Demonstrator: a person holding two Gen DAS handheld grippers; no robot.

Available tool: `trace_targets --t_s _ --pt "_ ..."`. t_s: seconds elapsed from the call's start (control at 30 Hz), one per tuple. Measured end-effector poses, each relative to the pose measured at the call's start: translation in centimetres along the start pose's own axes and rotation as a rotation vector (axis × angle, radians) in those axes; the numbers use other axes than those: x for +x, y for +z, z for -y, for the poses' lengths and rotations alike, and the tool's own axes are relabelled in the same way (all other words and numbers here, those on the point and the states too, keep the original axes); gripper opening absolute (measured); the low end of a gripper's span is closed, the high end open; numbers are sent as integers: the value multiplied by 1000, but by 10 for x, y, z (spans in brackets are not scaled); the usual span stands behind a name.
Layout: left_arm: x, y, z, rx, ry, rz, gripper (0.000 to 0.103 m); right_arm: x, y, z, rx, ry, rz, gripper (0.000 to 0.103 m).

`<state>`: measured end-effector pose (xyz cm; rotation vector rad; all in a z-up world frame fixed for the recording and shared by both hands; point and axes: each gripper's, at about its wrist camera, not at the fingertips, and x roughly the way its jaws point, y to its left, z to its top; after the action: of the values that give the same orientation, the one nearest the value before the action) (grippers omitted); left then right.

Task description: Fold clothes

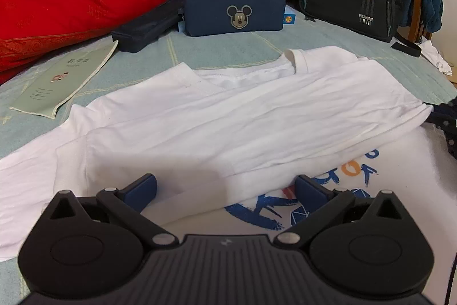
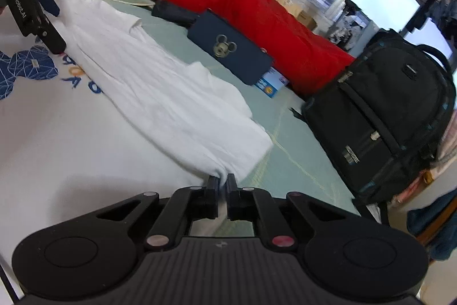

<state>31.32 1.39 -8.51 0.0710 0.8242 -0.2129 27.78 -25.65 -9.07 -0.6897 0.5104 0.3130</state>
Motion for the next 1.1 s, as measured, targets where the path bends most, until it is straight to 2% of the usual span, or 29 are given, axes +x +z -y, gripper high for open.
trace_targets --t_s 0.13,0.27,0.37,0.4,0.43,0.53,0.7,0.8,0.97,1.03,1.1 --pt "1 1 0 -3 0 -1 102 -13 -17 10 152 58 -33 6" --pt "0 3 -1 -7 -2 -8 102 -21 -12 27 240 136 -67 7" --pt "-1 2 -2 -9 -12 -9 102 -23 -9 60 397 187 -29 14" --pt "0 2 -2 -8 -14 -8 102 -23 -8 71 451 205 -17 24" --pt "0 1 -2 -8 -13 -7 102 -15 -7 84 519 229 -12 31" --pt "0 1 -2 -8 -12 -4 102 24 -9 118 747 347 -23 37" --pt "1 0 -2 -4 -14 -1 102 105 -18 142 992 452 -114 35" --pt "2 1 -2 1 -17 4 102 124 -15 141 983 453 -87 6" --pt "0 3 -3 -9 -26 3 102 121 0 141 925 371 -88 8" --pt "-8 4 -4 -22 -52 11 102 93 6 143 878 330 -53 11" --pt "-14 5 -3 -28 -72 20 102 60 12 136 819 355 -11 11"
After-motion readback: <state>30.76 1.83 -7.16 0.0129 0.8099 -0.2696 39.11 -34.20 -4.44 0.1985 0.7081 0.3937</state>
